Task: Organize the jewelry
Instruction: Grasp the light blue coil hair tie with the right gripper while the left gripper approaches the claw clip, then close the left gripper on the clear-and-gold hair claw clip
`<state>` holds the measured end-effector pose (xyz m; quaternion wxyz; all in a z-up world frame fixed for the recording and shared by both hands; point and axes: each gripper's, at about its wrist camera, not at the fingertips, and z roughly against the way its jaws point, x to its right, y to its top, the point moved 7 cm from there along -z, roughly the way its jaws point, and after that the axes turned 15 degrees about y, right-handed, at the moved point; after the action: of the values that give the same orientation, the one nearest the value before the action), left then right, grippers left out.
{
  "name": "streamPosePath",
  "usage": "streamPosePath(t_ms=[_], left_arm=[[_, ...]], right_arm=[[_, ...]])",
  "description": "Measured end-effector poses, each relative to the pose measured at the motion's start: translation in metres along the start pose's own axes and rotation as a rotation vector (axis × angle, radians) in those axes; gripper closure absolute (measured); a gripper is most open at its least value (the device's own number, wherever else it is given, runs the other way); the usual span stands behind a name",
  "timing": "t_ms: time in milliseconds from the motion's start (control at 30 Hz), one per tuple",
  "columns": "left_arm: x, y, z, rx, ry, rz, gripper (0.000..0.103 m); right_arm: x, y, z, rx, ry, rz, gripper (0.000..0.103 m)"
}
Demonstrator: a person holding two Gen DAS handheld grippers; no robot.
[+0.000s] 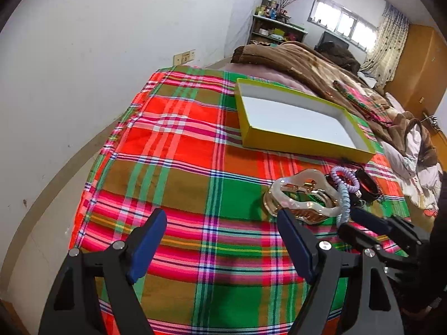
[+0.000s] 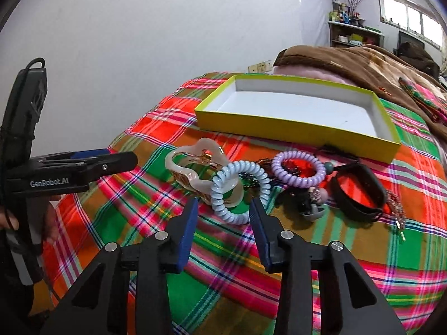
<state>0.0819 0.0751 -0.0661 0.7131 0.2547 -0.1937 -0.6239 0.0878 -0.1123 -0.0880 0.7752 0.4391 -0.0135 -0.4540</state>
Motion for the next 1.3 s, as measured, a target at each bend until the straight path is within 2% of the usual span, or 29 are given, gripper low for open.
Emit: streamPosePath(t_ms=[133, 167, 233, 300, 333, 633, 933, 1133, 1300], left_arm=[[0.001, 0.0, -0.002, -0.007, -0.015, -0.012, 0.02], [0.001, 0.0, -0.002, -0.01, -0.017, -0.012, 0.02], [0.001, 0.0, -0.003, -0.018, -0.021, -0.013, 0.02], [0.002, 0.0, -0.004, -0.023, -0.023, -0.018, 0.02], [0.002, 0.001, -0.004, -0.023, -0.025, -0.022, 0.02], [0.017, 0.004, 0.0, -0.007, -0.047, -0.102, 0.02], [0.038, 0.023, -0.008, -0.012, -0.122, -0.117, 0.02], [0.053, 0.025, -0.026, -0.058, -0.085, -0.164, 0.023], [0.055, 0.021, -0.033, -0.081, -0.072, -0.178, 0.028]], right_arm=[[-0.002, -0.002, -0.004, -0.019, -0.008, 0.033, 0.067], [-0.003, -0.002, -0.007, -0.032, -0.011, 0.048, 0.073], [-0.006, -0.002, -0.01, -0.048, -0.014, 0.077, 0.077], [-0.007, -0.002, -0.013, -0.062, -0.017, 0.1, 0.087], [-0.007, -0.002, -0.014, -0.068, -0.018, 0.105, 0.088], [0.002, 0.002, 0.001, -0.02, -0.035, 0.071, 0.091], [0.007, 0.012, 0.029, 0.044, -0.037, 0.061, 0.093], [0.008, 0.017, 0.04, 0.074, -0.039, 0.058, 0.093], [0.018, 0.012, 0.04, 0.046, -0.046, 0.036, 0.093]])
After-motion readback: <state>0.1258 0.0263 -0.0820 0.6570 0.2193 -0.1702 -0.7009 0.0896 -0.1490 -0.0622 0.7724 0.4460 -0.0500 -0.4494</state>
